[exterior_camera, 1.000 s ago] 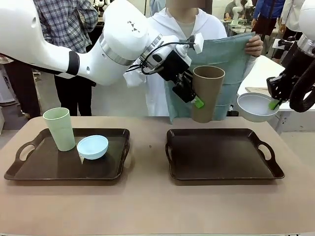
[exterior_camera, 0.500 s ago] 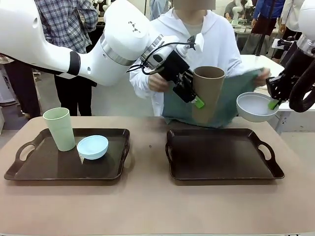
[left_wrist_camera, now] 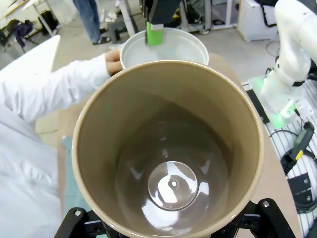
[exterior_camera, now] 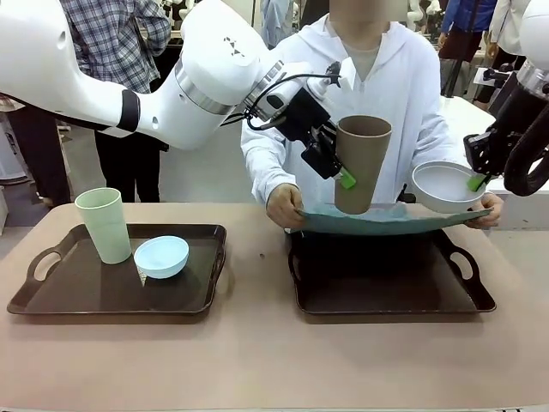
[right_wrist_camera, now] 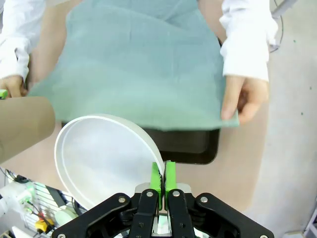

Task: Set up a tray with a mat and arrange the tableware.
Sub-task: Place the Picnic Bowl and Reusable plastic cup back onto the Handle tray in front of the human's position.

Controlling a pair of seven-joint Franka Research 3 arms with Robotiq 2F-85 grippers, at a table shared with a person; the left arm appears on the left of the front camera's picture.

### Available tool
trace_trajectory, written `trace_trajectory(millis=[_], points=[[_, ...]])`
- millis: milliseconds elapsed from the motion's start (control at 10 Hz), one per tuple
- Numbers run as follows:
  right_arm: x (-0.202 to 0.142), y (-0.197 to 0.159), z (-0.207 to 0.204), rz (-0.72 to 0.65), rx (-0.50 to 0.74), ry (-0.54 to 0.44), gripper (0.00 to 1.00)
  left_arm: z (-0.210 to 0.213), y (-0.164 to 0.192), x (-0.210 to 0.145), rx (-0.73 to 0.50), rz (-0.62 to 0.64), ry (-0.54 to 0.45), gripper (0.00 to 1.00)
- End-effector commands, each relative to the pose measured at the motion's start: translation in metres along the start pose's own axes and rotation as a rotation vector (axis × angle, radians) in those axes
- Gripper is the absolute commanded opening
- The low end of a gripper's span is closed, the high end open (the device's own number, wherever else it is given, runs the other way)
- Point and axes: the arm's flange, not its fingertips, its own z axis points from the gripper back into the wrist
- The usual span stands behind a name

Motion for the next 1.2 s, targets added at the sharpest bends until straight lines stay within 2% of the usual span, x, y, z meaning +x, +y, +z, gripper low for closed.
trace_trajectory(millis=[0,1100], points=[[-0.0009,-0.0003,0.0003,0.006,-0.002,0.000,0.00,0.0031,0.0000,0.0020,-0.007,-0.011,-0.005,0.00],[-0.0009,-0.0003,0.0003,0.006,-0.002,0.000,0.00,0.0031,0.0000,0.0020,-0.007,-0.011,-0.005,0.00]])
